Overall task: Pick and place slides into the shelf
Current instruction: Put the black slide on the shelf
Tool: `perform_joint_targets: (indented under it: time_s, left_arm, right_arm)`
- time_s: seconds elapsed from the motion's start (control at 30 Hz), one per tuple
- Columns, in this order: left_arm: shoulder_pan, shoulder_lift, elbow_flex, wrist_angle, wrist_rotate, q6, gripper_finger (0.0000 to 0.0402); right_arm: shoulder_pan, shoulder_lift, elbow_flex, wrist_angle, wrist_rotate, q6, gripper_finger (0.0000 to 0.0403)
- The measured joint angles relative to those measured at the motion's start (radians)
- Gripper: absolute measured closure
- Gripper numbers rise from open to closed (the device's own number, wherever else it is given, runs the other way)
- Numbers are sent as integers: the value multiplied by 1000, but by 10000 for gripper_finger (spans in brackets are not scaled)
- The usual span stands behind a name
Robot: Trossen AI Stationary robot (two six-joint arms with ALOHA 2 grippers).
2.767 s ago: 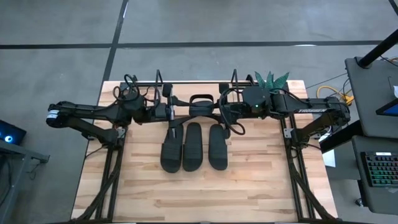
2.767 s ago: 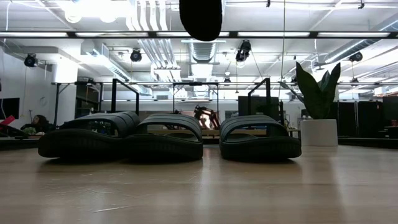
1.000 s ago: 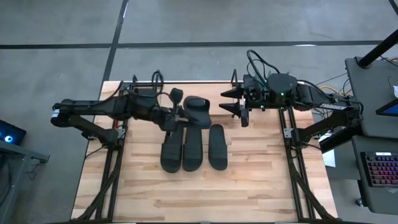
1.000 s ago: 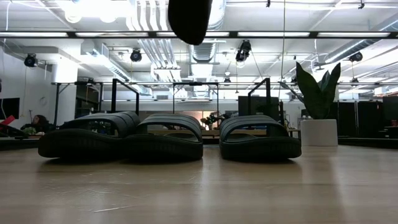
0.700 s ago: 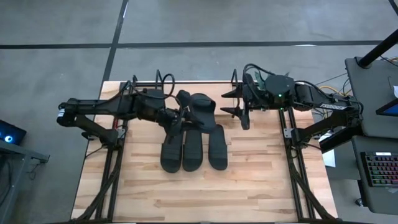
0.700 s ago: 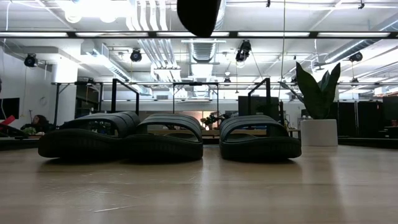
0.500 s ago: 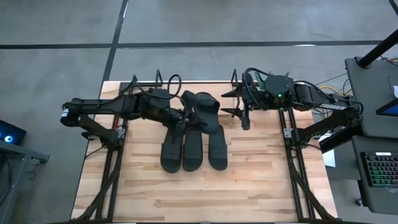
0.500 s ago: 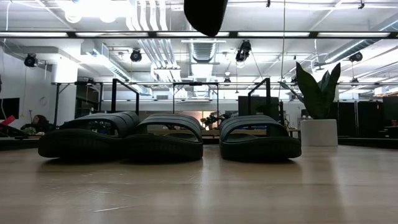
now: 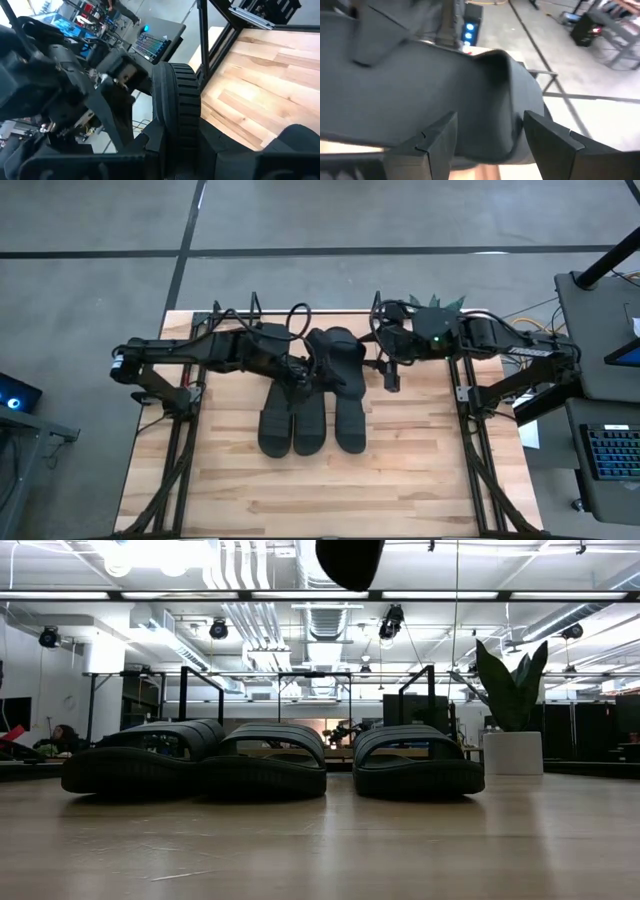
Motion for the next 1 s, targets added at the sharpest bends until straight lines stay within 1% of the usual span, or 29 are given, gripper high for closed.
perform_joint_targets:
  time_s: [0.1, 0.27, 0.37, 0.43, 0.5, 0.6, 0.63, 0.67, 0.77, 0.8, 0.87, 0.93, 1.0]
  left_arm:
    - [-4, 9, 18, 4, 2, 3, 362]
    - [-9, 6, 22, 7, 10, 3, 362]
    - [-9, 1, 22, 8, 8, 2, 362]
    - [-8, -3, 22, 9, 8, 0, 362]
    - [-8, -4, 22, 10, 6, -3, 362]
    - [-8, -4, 22, 8, 4, -6, 362]
    - [-8, -4, 22, 9, 3, -8, 362]
    - [-8, -4, 22, 9, 1, -11, 362]
    - [-8, -4, 22, 9, 0, -22, 364]
    - [-8, -4, 22, 12, -2, -44, 364]
    - [-8, -4, 20, 38, -10, -134, 361]
    - [-7, -6, 19, 61, -10, -212, 332]
    - [2, -10, 21, 76, -9, -273, 287]
  right_arm:
    - [0, 1, 0, -3, 59, -28, 184]
    - [0, 1, 0, -3, 83, -69, 184]
    - [0, 1, 0, -2, 84, -73, 195]
    - [0, 5, 0, -1, 81, -74, 216]
    - [0, 13, 0, -3, 74, -64, 250]
    - [2, 30, 1, -4, 74, -70, 324]
    - [5, 36, 1, -2, 75, -86, 353]
    - [6, 43, 1, 1, 78, -111, 373]
    - [6, 59, 1, 9, 88, -138, 388]
    - [6, 64, 2, 12, 93, -140, 390]
    - [7, 66, 1, 6, 99, -140, 392]
    - [7, 67, 1, 11, 128, -146, 393]
    - [8, 66, 1, 10, 168, -149, 393]
